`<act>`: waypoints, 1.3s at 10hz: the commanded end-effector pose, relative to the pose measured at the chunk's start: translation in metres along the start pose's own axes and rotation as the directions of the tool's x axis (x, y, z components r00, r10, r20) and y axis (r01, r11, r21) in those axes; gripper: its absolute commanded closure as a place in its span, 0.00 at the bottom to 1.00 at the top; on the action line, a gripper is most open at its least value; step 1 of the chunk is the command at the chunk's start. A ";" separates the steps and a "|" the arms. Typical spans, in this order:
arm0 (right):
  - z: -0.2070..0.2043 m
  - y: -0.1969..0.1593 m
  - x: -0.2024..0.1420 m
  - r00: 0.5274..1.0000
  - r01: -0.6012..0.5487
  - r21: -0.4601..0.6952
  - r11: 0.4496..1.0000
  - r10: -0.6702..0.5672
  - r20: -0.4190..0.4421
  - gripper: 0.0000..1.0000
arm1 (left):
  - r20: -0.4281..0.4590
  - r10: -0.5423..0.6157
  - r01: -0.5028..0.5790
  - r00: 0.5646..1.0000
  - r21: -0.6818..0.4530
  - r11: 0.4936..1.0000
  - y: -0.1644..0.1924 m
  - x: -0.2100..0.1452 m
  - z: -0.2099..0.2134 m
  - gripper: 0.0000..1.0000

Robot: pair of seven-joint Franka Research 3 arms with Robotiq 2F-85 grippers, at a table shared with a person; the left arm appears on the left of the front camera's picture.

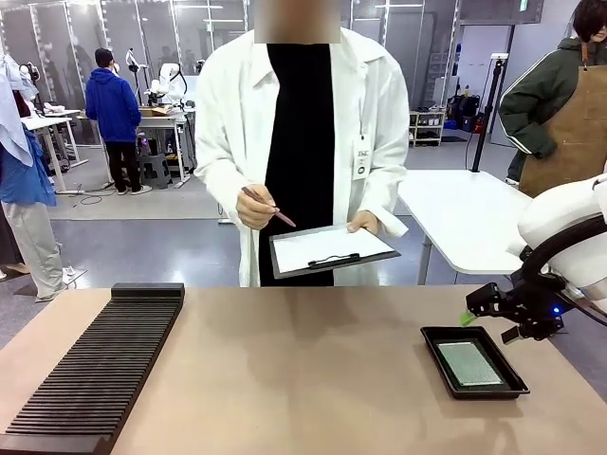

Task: Inspect the PCB.
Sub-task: Place the Blank PCB in the ESD tray.

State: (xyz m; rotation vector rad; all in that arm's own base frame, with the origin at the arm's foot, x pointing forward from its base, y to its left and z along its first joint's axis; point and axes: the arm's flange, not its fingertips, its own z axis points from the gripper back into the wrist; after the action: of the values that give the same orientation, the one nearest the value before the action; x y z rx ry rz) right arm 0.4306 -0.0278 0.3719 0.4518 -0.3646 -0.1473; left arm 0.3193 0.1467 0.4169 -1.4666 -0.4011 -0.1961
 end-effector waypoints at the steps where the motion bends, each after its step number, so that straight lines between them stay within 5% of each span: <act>1: -0.003 -0.001 -0.001 1.000 -0.006 0.000 1.000 0.006 -0.004 0.00 | -0.007 0.002 -0.002 1.000 0.007 1.000 -0.002 -0.001 0.001 0.00; 11: -0.001 0.000 0.000 1.000 0.001 0.001 1.000 -0.001 -0.002 0.00 | -0.007 0.002 -0.002 1.000 0.007 1.000 -0.002 -0.001 0.001 0.00; 13: 0.055 0.024 0.012 0.998 0.052 0.161 0.986 -0.045 -0.043 0.00 | -0.007 0.002 -0.002 1.000 0.007 1.000 -0.002 -0.001 0.001 0.00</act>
State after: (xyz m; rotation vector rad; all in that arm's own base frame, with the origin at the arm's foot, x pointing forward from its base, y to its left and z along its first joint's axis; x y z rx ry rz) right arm 0.4292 -0.0261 0.3975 0.5287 -0.3507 -0.1344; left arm 0.3194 0.1467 0.4169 -1.4667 -0.4010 -0.1961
